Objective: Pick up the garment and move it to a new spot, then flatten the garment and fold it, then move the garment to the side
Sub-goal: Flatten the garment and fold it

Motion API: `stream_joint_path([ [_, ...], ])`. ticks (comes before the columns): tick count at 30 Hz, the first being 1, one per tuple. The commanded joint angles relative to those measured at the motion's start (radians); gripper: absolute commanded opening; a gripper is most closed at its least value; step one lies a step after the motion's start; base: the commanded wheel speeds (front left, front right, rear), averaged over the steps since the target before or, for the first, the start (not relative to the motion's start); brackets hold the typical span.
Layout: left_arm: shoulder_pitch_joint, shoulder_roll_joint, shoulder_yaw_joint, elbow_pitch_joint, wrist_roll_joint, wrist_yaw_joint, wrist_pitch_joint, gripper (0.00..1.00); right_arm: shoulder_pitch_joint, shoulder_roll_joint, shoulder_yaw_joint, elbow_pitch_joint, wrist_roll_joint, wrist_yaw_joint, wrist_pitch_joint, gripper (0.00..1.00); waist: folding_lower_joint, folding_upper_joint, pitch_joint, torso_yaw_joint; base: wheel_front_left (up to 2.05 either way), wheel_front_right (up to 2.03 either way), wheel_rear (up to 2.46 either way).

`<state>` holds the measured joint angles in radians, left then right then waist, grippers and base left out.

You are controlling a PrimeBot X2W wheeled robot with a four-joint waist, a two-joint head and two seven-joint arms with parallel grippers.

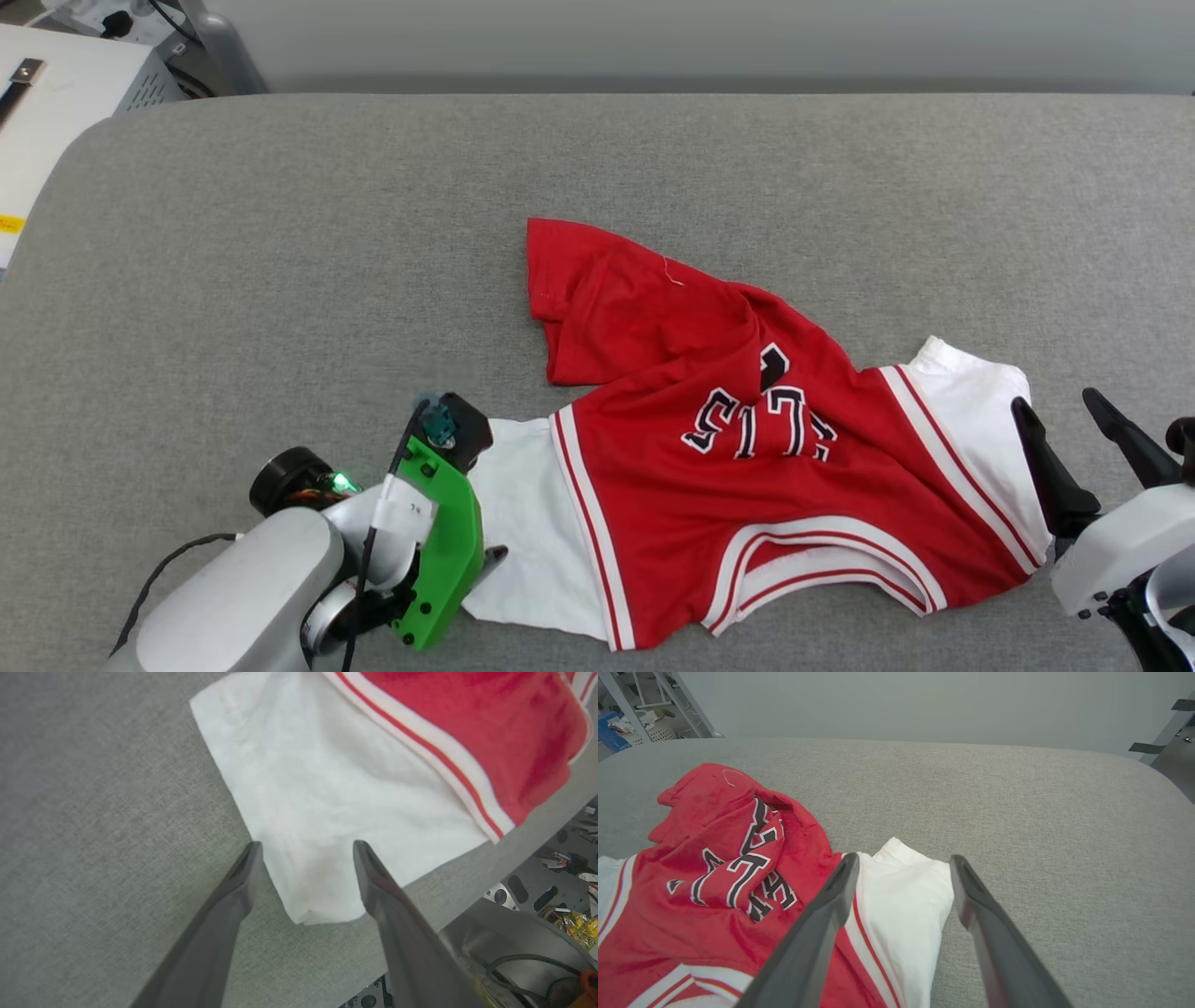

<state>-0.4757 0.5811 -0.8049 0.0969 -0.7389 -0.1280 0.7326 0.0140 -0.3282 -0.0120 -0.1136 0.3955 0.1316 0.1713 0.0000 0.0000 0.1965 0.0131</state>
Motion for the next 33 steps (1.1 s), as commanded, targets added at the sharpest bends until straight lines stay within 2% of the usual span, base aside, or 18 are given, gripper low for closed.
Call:
stream_joint_path([
  [1,-0.023,0.015,-0.013,0.019,-0.007,-0.003,-0.004,1.00,-0.020,-0.001,0.007,0.006,-0.003,-0.001,-0.006,1.00,0.0000,0.0000,0.020,-0.017,0.00,0.00,0.00],
  [5,-0.023,0.014,-0.054,0.092,-0.024,-0.003,-0.034,1.00,-0.039,-0.003,0.021,0.019,0.000,-0.001,-0.016,1.00,0.0000,0.0000,0.045,-0.032,0.00,0.00,0.00],
  [11,-0.020,0.001,-0.172,0.192,-0.023,-0.003,-0.056,1.00,-0.056,-0.011,0.029,0.040,0.006,-0.001,-0.028,1.00,0.0000,0.0000,0.067,-0.039,0.00,0.00,0.00],
  [12,-0.024,0.000,-0.184,0.199,-0.022,-0.003,-0.064,0.56,-0.057,-0.012,0.030,0.042,0.006,-0.001,-0.029,1.00,0.0000,0.0000,0.068,-0.038,0.00,0.00,0.00],
  [13,-0.028,-0.003,-0.190,0.207,-0.025,-0.003,-0.076,0.00,-0.058,-0.013,0.029,0.043,0.005,-0.001,-0.029,1.00,0.0000,0.0000,0.067,-0.036,0.00,0.00,0.00],
  [18,-0.090,0.014,-0.168,0.233,-0.034,-0.003,-0.172,0.00,-0.055,-0.018,0.019,0.048,0.003,-0.001,-0.033,1.00,0.0000,0.0000,0.048,-0.025,0.00,0.00,0.00],
  [24,-0.166,0.090,-0.092,0.254,-0.022,0.005,-0.257,0.00,-0.031,-0.023,-0.010,0.053,0.001,-0.001,-0.037,1.00,0.0000,0.0000,0.019,-0.019,0.00,0.00,0.00],
  [28,-0.180,0.122,-0.067,0.283,-0.008,0.026,-0.296,0.00,-0.023,-0.022,-0.019,0.062,-0.001,-0.001,-0.038,1.00,0.0000,0.0000,0.014,-0.022,0.00,0.00,0.00],
  [33,-0.160,0.133,-0.061,0.349,-0.007,0.055,-0.312,0.00,-0.023,-0.029,-0.023,0.077,-0.011,-0.001,-0.039,1.00,0.0000,0.0000,0.022,-0.033,0.00,0.00,0.00],
])
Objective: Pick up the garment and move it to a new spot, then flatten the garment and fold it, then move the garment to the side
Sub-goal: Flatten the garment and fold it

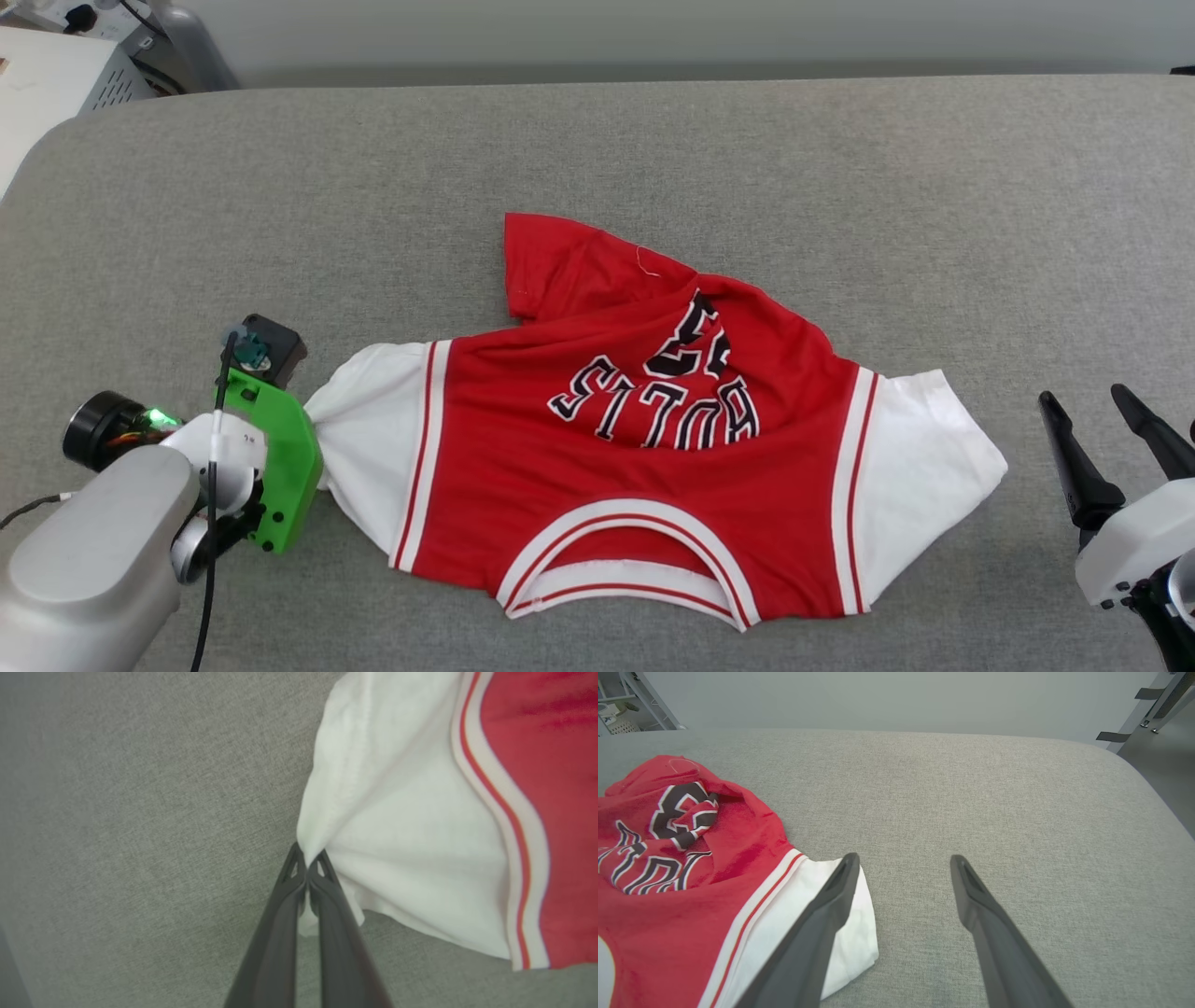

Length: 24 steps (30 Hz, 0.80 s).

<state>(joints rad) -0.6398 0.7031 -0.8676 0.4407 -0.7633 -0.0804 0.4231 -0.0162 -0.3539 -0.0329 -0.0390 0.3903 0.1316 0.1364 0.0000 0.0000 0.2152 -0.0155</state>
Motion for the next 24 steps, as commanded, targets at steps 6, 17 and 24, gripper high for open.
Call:
stream_joint_path([
  [6,0.044,-0.024,0.008,0.104,-0.003,0.016,-0.065,0.00,-0.010,-0.012,-0.003,0.019,-0.002,-0.001,-0.003,1.00,0.0000,0.0000,0.009,-0.012,0.00,0.00,0.00],
  [17,0.118,-0.093,0.114,0.062,0.025,0.151,-0.506,1.00,-0.117,-0.120,0.045,-0.018,0.021,-0.001,0.046,1.00,0.0000,0.0000,-0.074,0.037,0.00,0.00,0.00],
  [24,0.244,-0.093,0.201,-0.185,0.086,0.357,-0.674,1.00,-0.279,-0.301,0.325,-0.026,0.162,-0.001,0.387,1.00,0.0000,0.0000,-0.067,0.089,0.00,0.00,0.00],
])
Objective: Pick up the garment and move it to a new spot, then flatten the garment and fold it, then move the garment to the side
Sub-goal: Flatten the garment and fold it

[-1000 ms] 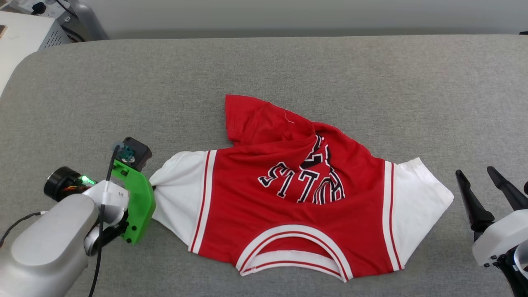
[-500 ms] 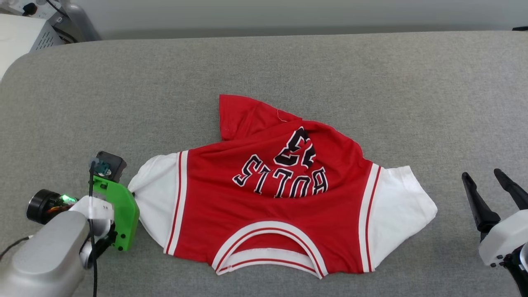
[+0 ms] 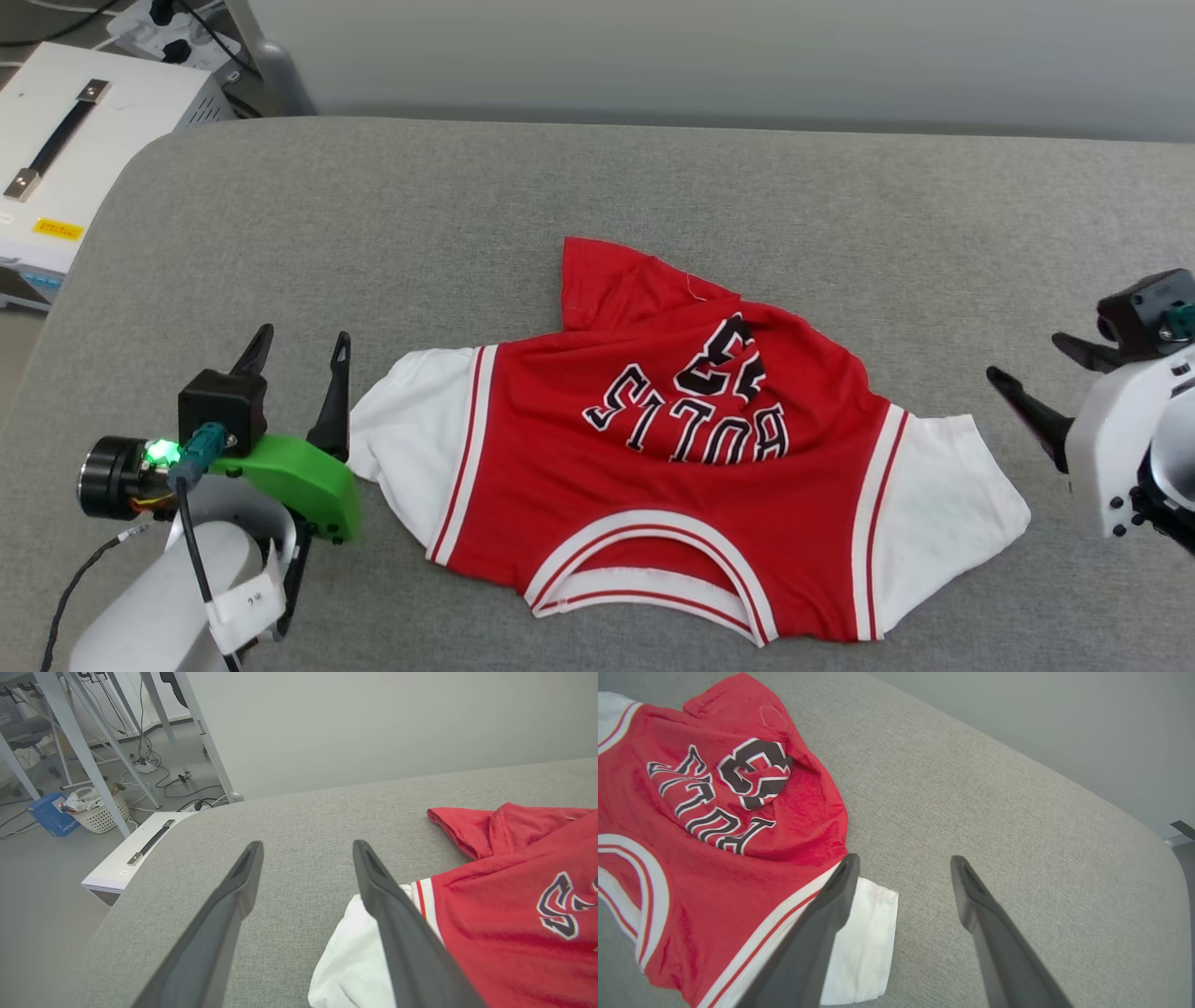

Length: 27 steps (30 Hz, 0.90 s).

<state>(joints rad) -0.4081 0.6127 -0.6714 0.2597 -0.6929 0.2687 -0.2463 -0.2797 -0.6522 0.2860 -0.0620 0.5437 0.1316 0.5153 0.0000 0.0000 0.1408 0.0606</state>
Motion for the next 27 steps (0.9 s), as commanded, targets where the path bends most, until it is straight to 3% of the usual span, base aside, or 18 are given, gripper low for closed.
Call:
stream_joint_path([
  [1,0.025,-0.008,0.011,-0.028,0.026,0.024,-0.008,1.00,-0.031,-0.018,0.033,-0.003,0.029,-0.001,0.048,1.00,0.0000,0.0000,0.012,0.018,0.00,0.00,0.00],
  [4,0.064,-0.039,0.038,-0.112,0.084,0.088,-0.014,1.00,-0.078,-0.066,0.098,0.017,0.088,-0.001,0.153,1.00,0.0000,0.0000,0.032,0.038,0.00,0.00,0.00],
  [9,0.118,-0.134,0.104,-0.193,0.195,0.116,-0.015,1.00,-0.124,-0.103,0.166,0.123,0.150,-0.001,0.241,1.00,0.0000,0.0000,0.072,0.062,0.00,0.00,0.00],
  [14,0.162,-0.220,0.183,-0.229,0.275,0.104,-0.015,1.00,-0.133,-0.091,0.209,0.247,0.183,-0.001,0.240,1.00,0.0000,0.0000,0.110,0.082,0.00,0.00,0.00],
  [22,0.223,-0.317,0.309,-0.231,0.377,0.033,-0.015,1.00,-0.118,-0.052,0.321,0.342,0.231,-0.001,0.182,1.00,0.0000,0.0000,0.149,0.085,0.00,0.00,0.00],
  [23,0.229,-0.328,0.324,-0.232,0.389,0.024,-0.015,1.00,-0.130,-0.056,0.322,0.345,0.232,-0.001,0.158,0.24,0.0000,0.0000,0.150,0.084,0.00,0.00,0.00],
  [24,0.233,-0.336,0.334,-0.233,0.399,0.017,-0.015,1.00,-0.141,-0.062,0.324,0.346,0.230,-0.001,0.142,0.00,0.0000,0.0000,0.150,0.083,0.00,0.00,0.00],
  [27,0.238,-0.355,0.366,-0.228,0.428,-0.013,-0.015,1.00,-0.197,-0.083,0.314,0.337,0.230,-0.001,0.090,0.00,0.0000,0.0000,0.147,0.082,0.00,0.00,0.00],
])
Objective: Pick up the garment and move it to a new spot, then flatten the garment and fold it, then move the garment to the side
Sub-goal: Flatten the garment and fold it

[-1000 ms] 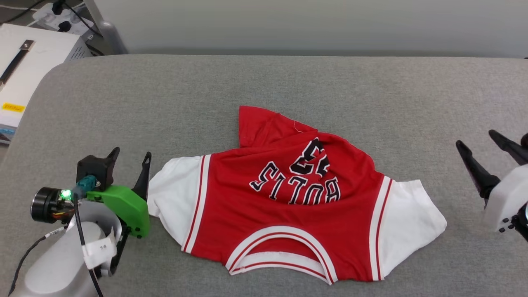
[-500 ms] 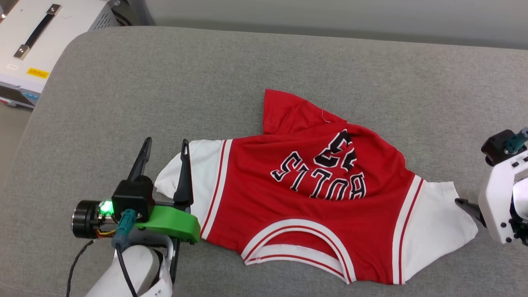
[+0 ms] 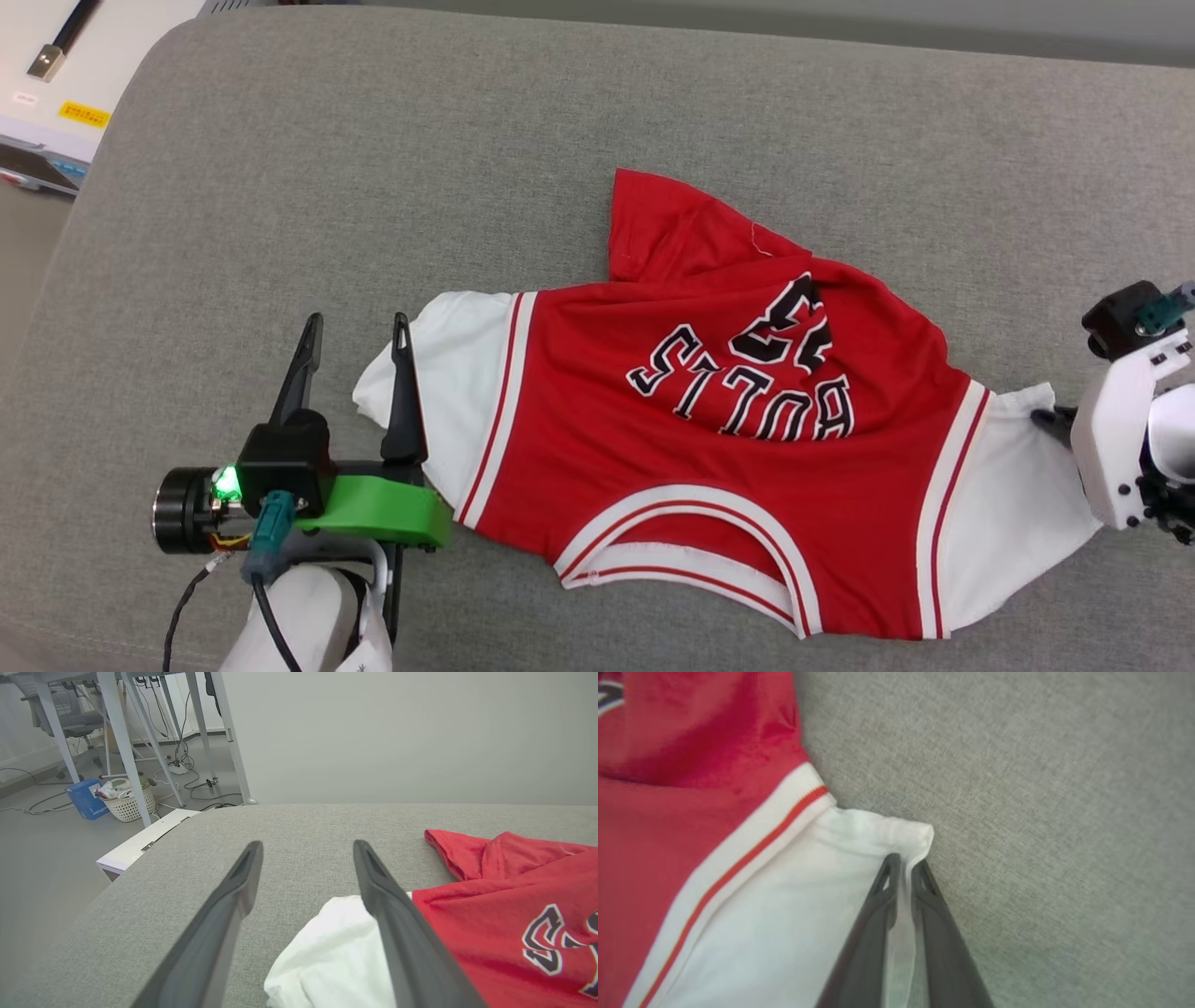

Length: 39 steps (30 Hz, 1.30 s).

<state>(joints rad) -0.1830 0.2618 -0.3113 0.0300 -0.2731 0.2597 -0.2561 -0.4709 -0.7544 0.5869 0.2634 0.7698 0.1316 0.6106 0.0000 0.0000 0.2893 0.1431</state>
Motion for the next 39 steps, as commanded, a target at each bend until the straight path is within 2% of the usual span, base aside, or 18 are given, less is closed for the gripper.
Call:
stream_joint_path([
  [1,0.013,-0.009,0.015,0.003,0.016,-0.012,-0.006,1.00,-0.025,0.016,0.006,0.008,0.011,-0.001,-0.015,0.00,0.0000,0.0000,-0.002,-0.001,0.00,0.00,0.00],
  [7,0.015,-0.049,0.051,-0.001,0.067,-0.050,-0.006,1.00,-0.167,-0.002,-0.033,0.005,0.020,-0.001,-0.039,0.00,0.0000,0.0000,-0.005,0.014,0.00,0.00,0.00],
  [11,0.008,-0.069,0.079,-0.001,0.088,-0.077,-0.006,1.00,-0.246,0.023,-0.022,0.058,0.010,-0.001,-0.003,0.00,0.0000,0.0000,0.014,0.022,0.00,0.00,0.00],
  [15,0.005,-0.094,0.098,0.001,0.111,-0.097,-0.006,1.00,-0.300,0.104,0.015,0.160,-0.009,-0.001,-0.009,0.00,0.0000,0.0000,0.038,0.025,0.00,0.00,0.00],
  [19,-0.002,-0.114,0.118,0.010,0.130,-0.119,-0.006,1.00,-0.319,0.206,0.062,0.305,-0.023,-0.001,-0.082,0.00,0.0000,0.0000,0.052,0.026,0.00,0.00,0.00],
  [24,-0.005,-0.129,0.141,0.028,0.149,-0.143,-0.006,1.00,-0.321,0.251,0.141,0.405,-0.025,-0.001,-0.158,0.00,0.0000,0.0000,0.044,0.022,0.00,0.00,0.00],
  [25,-0.002,-0.130,0.147,0.031,0.153,-0.146,-0.006,1.00,-0.327,0.249,0.150,0.412,-0.025,-0.001,-0.194,0.24,0.0000,0.0000,0.037,0.017,0.00,0.00,0.00],
  [26,0.002,-0.131,0.152,0.033,0.156,-0.149,-0.006,1.00,-0.333,0.243,0.155,0.415,-0.026,-0.001,-0.226,1.00,0.0000,0.0000,0.030,0.013,0.00,0.00,0.00],
  [31,0.031,-0.136,0.178,0.037,0.170,-0.160,-0.006,1.00,-0.345,0.180,0.159,0.381,-0.030,-0.001,-0.420,1.00,0.0000,0.0000,-0.019,-0.006,0.00,0.00,0.00],
  [33,0.046,-0.138,0.189,0.035,0.173,-0.164,-0.006,1.00,-0.337,0.147,0.149,0.348,-0.016,-0.001,-0.462,1.00,0.0000,0.0000,-0.037,-0.015,0.00,0.00,0.00],
  [36,0.066,-0.140,0.201,0.030,0.179,-0.167,-0.006,1.00,-0.322,0.093,0.130,0.283,0.015,-0.001,-0.473,1.00,0.0000,0.0000,-0.058,-0.027,0.00,0.00,0.00],
  [39,0.082,-0.143,0.207,0.026,0.185,-0.174,-0.006,1.00,-0.302,0.024,0.111,0.202,0.058,-0.001,-0.423,1.00,0.0000,0.0000,-0.071,-0.035,0.00,0.00,0.00],
])
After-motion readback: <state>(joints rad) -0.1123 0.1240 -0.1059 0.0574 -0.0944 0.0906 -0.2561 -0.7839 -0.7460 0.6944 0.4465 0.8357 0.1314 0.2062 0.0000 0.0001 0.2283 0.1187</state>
